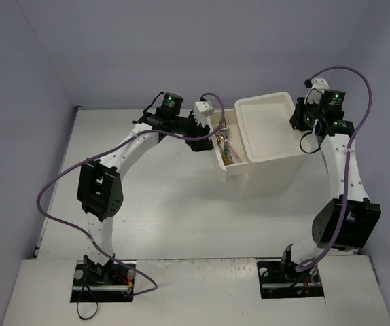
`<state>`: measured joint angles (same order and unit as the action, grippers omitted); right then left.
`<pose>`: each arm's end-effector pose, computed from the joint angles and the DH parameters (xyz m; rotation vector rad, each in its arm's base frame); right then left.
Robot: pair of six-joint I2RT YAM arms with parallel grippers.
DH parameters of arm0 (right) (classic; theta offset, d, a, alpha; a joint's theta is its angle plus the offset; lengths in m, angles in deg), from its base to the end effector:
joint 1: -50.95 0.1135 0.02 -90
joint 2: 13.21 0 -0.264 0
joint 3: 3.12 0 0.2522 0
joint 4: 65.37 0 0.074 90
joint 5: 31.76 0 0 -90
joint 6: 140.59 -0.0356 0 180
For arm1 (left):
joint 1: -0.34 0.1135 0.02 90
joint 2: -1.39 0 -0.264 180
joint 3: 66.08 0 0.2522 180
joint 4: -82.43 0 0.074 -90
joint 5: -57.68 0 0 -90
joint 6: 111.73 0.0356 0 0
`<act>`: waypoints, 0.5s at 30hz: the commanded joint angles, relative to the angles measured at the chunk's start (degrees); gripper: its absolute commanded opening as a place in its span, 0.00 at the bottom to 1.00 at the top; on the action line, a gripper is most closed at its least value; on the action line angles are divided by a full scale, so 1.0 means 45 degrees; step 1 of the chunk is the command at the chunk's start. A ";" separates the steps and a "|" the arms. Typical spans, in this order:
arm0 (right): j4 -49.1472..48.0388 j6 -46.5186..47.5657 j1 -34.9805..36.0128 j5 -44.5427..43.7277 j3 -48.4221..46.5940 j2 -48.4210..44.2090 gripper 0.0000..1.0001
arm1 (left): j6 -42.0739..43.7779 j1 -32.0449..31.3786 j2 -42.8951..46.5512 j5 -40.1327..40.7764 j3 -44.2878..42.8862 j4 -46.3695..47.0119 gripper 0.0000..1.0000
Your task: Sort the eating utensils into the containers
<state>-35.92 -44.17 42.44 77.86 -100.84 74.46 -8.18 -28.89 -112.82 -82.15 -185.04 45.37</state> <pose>0.3568 -0.0413 0.3856 -0.1956 1.8816 0.1492 0.3895 -0.2491 0.3233 1.2213 1.6971 -1.0843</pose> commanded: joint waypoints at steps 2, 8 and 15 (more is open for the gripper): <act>-0.0180 -0.0974 0.0883 0.1282 0.0020 -0.0084 0.00 | 0.0005 -0.0995 -0.0598 -0.1041 -0.1832 0.1369 0.65; -0.0263 -0.1229 0.1139 0.1205 0.0175 -0.0164 0.00 | -0.0107 -0.1145 -0.1598 -0.1094 -0.3060 0.1353 0.65; -0.0307 -0.1291 0.1329 0.1254 0.0148 -0.0202 0.00 | -0.0235 -0.1528 -0.2707 -0.1100 -0.4728 0.1272 0.65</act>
<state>-37.55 -45.02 44.39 75.21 -100.29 74.46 -8.72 -34.29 -125.17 -84.06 -199.43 46.63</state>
